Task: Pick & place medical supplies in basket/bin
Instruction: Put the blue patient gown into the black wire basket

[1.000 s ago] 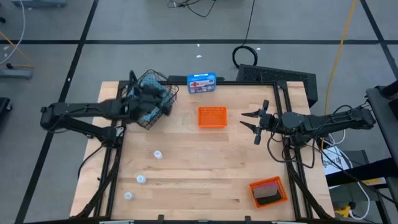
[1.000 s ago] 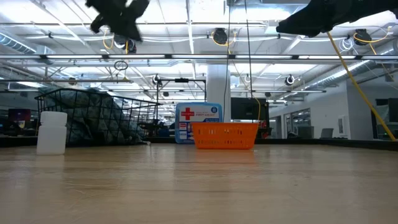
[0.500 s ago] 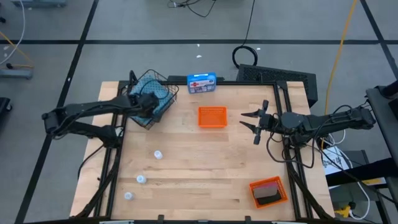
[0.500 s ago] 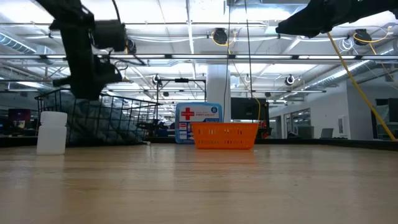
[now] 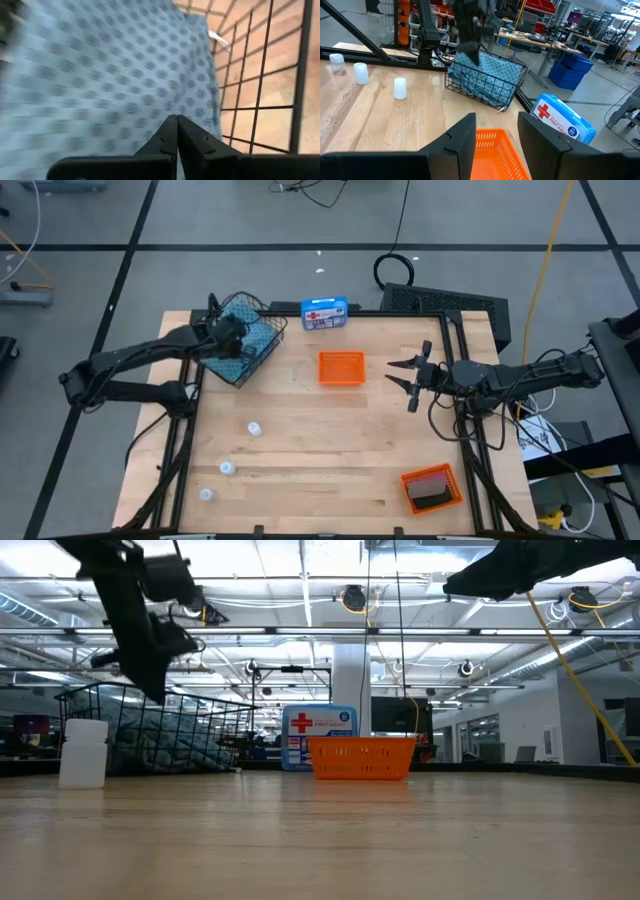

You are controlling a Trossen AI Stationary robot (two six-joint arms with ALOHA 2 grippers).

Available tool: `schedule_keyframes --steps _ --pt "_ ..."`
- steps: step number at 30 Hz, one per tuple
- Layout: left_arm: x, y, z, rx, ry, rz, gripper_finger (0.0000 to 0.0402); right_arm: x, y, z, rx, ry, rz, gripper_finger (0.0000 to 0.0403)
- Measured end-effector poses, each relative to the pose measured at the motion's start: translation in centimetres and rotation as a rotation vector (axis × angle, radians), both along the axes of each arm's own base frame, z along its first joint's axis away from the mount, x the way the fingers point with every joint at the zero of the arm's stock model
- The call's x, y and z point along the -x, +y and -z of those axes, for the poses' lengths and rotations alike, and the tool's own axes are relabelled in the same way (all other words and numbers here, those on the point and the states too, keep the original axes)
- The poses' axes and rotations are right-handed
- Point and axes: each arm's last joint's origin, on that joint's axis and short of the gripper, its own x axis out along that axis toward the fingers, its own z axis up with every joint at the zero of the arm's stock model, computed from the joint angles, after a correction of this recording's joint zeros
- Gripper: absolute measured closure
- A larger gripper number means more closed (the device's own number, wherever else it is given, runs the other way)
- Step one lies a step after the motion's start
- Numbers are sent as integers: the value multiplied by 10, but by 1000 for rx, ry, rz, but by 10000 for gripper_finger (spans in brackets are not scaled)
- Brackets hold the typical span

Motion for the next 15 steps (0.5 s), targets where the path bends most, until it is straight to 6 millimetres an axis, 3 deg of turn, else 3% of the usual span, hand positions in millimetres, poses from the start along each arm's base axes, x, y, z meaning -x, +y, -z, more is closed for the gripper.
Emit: schedule_keyframes --steps 4,7,10,15 --pt "10 -5 -27 4 45 -31 395 0 0 0 0 0 0 269" --pt "19 -7 -27 54 130 -61 395 0 0 0 4 1 0 269" --pt "23 -5 -13 69 192 -113 397 0 0 0 9 3 -1 269" --pt "26 1 28 87 275 -162 393 0 -1 6 24 -9 27 269"
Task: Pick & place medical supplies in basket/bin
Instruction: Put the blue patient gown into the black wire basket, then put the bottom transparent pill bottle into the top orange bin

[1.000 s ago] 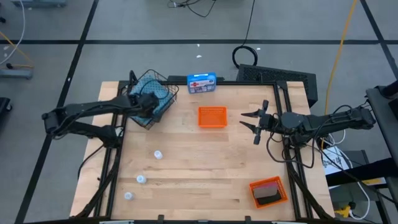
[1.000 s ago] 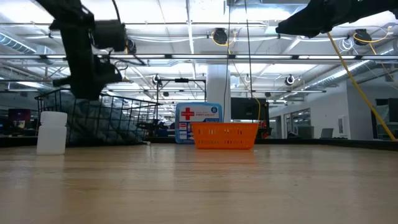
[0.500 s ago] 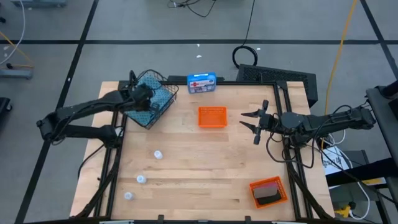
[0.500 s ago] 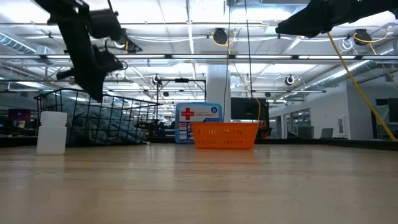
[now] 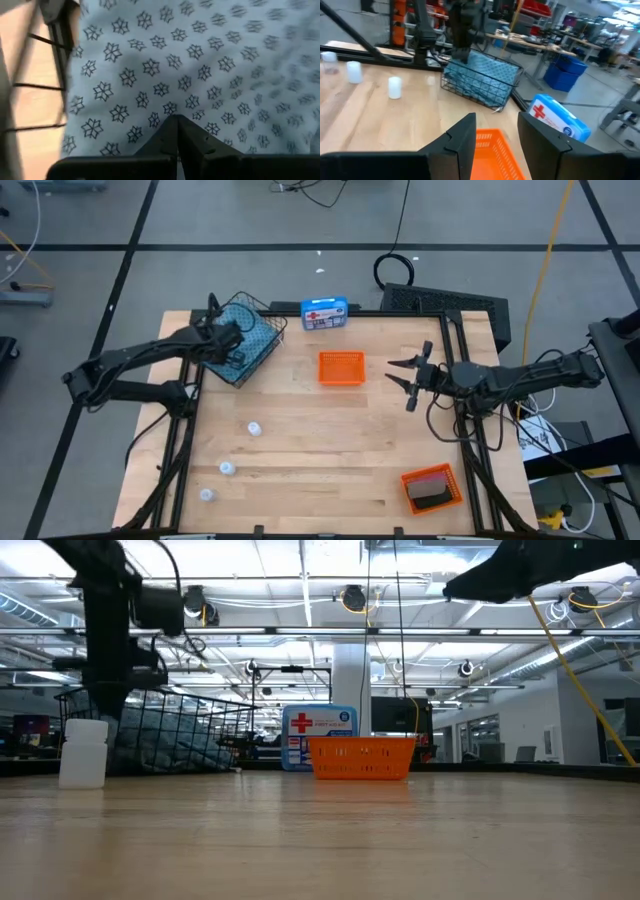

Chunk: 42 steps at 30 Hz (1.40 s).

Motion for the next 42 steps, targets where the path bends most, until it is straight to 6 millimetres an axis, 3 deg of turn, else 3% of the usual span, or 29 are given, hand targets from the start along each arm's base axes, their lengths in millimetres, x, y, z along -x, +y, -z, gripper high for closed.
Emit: schedule_keyframes --steps 5,9,13,21,25,31,36,42 --pt "-2 8 31 8 -37 23 393 0 -2 7 34 -37 91 269" --pt "-2 11 34 20 -51 37 389 0 -3 8 32 -48 94 269" --pt "-4 13 17 -5 -79 55 398 0 -2 8 31 -49 92 269" --pt "-7 6 -53 -144 -238 157 395 0 -2 8 29 -52 92 269" --pt "-4 -15 -85 -143 -354 310 396 0 -2 8 31 -52 92 269" --pt "6 -62 -122 -296 -512 487 397 0 -2 8 31 -51 92 269" --pt "20 -97 -120 -217 -595 585 398 0 -2 8 31 -52 91 269" --pt "12 -136 -92 -80 -654 642 399 0 -2 8 30 -52 91 269"
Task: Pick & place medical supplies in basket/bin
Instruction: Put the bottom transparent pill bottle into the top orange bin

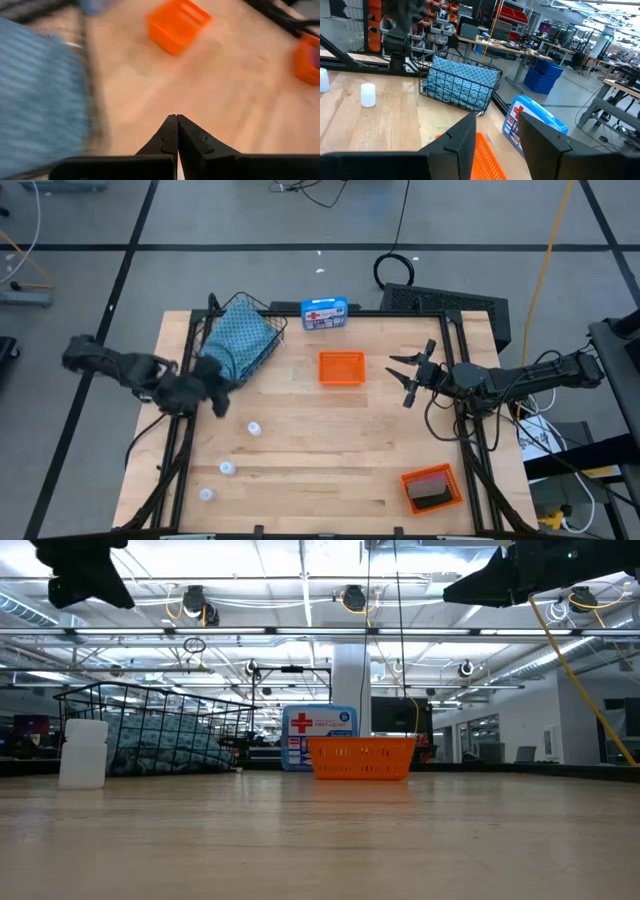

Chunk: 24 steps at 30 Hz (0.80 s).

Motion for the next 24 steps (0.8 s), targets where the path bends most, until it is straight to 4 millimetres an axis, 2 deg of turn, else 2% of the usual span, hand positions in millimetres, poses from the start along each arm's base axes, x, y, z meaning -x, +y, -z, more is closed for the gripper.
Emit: schedule_keyframes --steps 3,6,10,14,18,22,24 --pt "-15 -26 13 40 -56 130 400 0 0 0 -1 -1 0 269" --pt "-35 -52 14 20 -158 280 397 0 0 -1 -3 -13 0 269" --pt "-60 -80 2 -6 -370 448 395 0 0 -3 -6 -30 0 269" --pt "-75 -91 -11 67 -457 511 380 0 0 -3 -7 -34 -1 269" --pt "-91 -98 -22 153 -298 500 345 0 0 -3 -7 -34 -1 269" --pt "-110 -119 -35 165 -104 575 315 0 0 -3 -7 -35 -1 269" --pt "-115 -131 -35 208 48 537 308 0 0 -3 -7 -33 -1 269"
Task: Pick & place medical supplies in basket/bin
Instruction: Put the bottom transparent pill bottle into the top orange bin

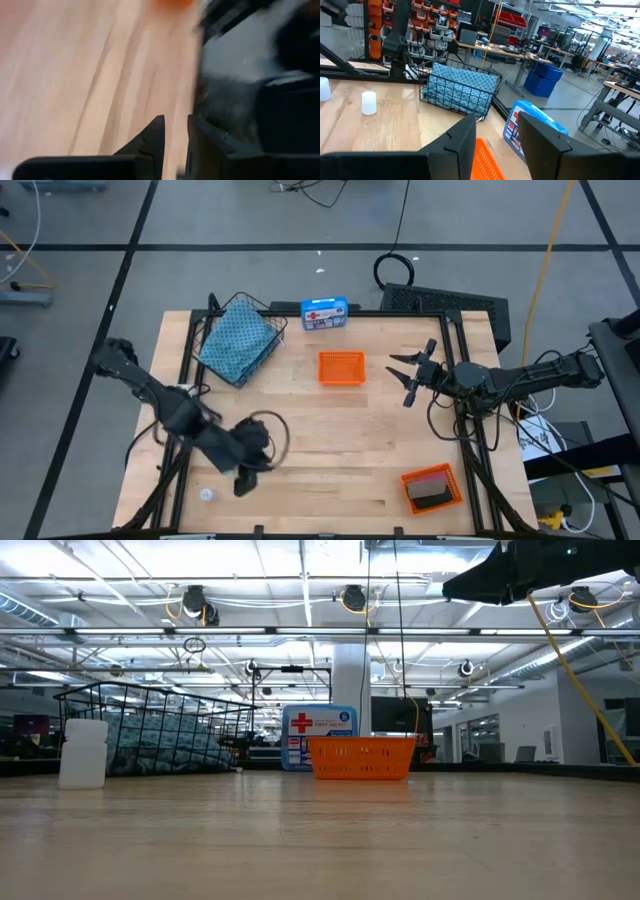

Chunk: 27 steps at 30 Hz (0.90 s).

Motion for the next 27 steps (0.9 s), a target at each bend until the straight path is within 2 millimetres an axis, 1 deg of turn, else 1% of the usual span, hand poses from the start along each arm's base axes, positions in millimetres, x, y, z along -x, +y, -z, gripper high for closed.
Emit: schedule_keyframes --steps 3,6,10,13,15,18,23,27 --pt "-1 -14 7 69 335 -156 305 0 0 0 1 2 0 269" --pt "4 -34 21 182 652 -308 304 0 0 -1 34 3 -1 269" --pt "13 -68 41 299 922 -412 301 0 0 -6 82 -21 0 269" --pt "24 -87 52 330 1104 -494 280 0 0 -7 90 -32 -1 269" --pt "32 -95 56 320 1154 -555 258 0 0 -7 100 -29 -2 269" --pt "45 -103 59 278 1119 -639 214 0 0 -9 100 -52 -1 269" --pt "68 -106 64 179 1137 -797 144 0 0 -12 97 -78 -8 269" --pt "82 -107 80 120 1148 -866 111 0 2 -12 100 -83 -55 269"
